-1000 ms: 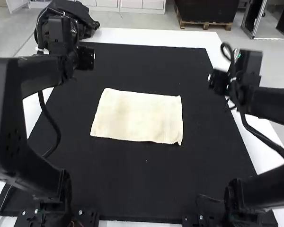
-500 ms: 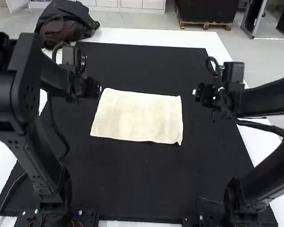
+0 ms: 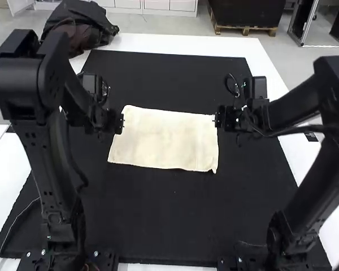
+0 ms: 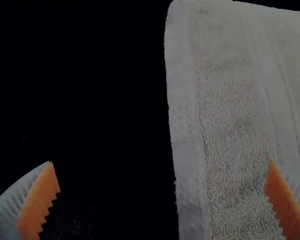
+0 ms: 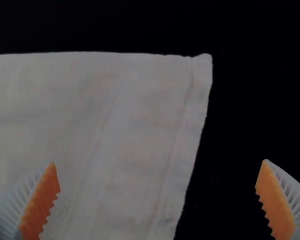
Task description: Fold the towel.
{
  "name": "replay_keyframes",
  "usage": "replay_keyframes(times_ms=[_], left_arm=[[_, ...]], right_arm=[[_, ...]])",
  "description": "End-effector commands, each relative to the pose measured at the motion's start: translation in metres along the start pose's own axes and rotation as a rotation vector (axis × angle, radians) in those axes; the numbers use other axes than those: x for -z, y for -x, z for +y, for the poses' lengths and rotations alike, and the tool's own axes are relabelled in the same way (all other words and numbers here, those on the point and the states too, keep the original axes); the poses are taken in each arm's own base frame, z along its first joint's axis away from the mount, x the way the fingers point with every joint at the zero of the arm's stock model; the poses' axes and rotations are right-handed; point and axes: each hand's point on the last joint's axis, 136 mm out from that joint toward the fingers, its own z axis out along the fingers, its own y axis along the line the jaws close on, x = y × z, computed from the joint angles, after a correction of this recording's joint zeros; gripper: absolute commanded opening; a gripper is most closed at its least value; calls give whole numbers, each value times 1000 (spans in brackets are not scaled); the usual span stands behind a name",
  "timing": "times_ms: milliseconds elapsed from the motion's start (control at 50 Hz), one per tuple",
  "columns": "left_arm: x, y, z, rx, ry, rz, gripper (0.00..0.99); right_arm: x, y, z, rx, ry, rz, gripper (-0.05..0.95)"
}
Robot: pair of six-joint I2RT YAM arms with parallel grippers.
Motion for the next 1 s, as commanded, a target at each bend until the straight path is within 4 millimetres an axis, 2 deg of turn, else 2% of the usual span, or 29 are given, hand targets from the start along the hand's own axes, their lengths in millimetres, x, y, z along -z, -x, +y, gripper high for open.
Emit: replay_keyframes(times_ms=[0,360,500,980], left_arm=[[-4,13,-1,-39,-12,-41,966],[-23,28,2,-77,-7,-70,964],[-28,37,4,-81,-5,-84,964],[-52,42,5,-82,-15,-79,949]], right_arm=[[-10,11,6,30,19,-19,908],[-41,-7,-3,33,9,22,908],[-55,-8,-4,38,9,28,908],[-95,-10,-13,53,-4,53,908]])
